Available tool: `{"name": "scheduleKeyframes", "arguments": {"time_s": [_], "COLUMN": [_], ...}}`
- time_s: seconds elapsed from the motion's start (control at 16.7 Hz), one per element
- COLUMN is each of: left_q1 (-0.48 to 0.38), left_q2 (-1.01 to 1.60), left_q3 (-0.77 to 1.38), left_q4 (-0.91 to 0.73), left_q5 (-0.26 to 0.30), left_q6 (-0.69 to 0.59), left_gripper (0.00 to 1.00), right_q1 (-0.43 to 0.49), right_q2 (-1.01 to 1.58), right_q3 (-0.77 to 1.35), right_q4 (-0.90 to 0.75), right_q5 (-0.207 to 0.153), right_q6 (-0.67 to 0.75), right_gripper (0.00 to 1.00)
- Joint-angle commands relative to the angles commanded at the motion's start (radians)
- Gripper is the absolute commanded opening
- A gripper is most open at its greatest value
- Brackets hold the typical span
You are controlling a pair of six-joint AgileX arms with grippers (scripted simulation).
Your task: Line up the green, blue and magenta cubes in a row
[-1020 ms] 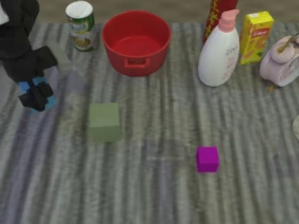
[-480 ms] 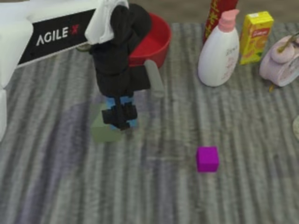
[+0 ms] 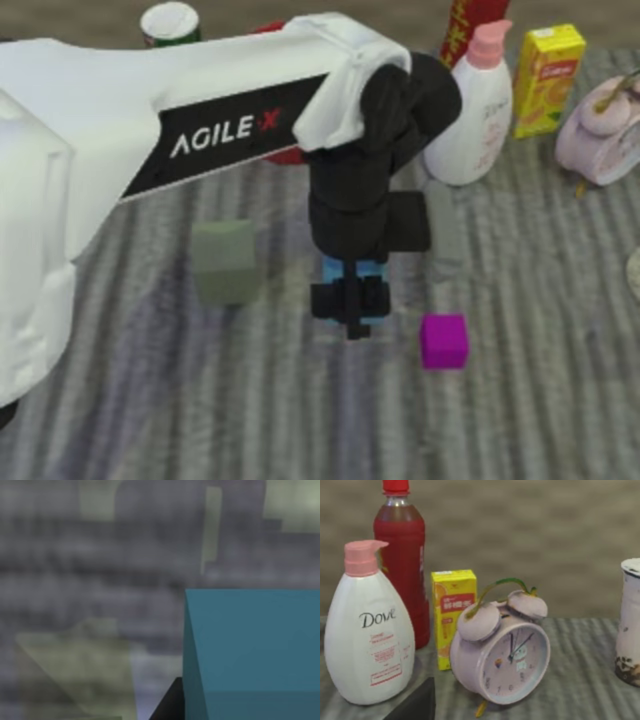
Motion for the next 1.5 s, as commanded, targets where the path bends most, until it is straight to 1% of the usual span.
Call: {"name": "scheduleKeyframes", "arguments": {"time_s": [0.24, 0.54, 0.66, 0.9, 1.5], "left_q1": [0.003, -0.001, -0.005, -0.005, -0.005], "left_q2": [0.008, 0.068, 0.086, 0.088, 0.088], "left_q3": [-0.015, -0.112, -0.139, -0.142, -0.142], "left_q4": [0.018, 0.183, 0.225, 0.230, 0.230], "left_q5": [0.000, 0.002, 0.001, 0.001, 0.001], "left_q6": [0.002, -0.004, -0.004, -0.004, -0.004], "left_gripper": [0.00, 0.00, 0.00, 0.00, 0.75], "right_q1": [0.000, 0.000, 0.000, 0.000, 0.000], "right_q2": [0.000, 0.000, 0.000, 0.000, 0.000], "right_q3": [0.000, 0.000, 0.000, 0.000, 0.000], "right_q4": [0.000, 0.000, 0.000, 0.000, 0.000], "right_q5": [0.000, 0.000, 0.000, 0.000, 0.000], "right_q6": [0.000, 0.000, 0.000, 0.000, 0.000], "right_gripper": [1.00, 1.00, 1.00, 1.00, 1.00]}}
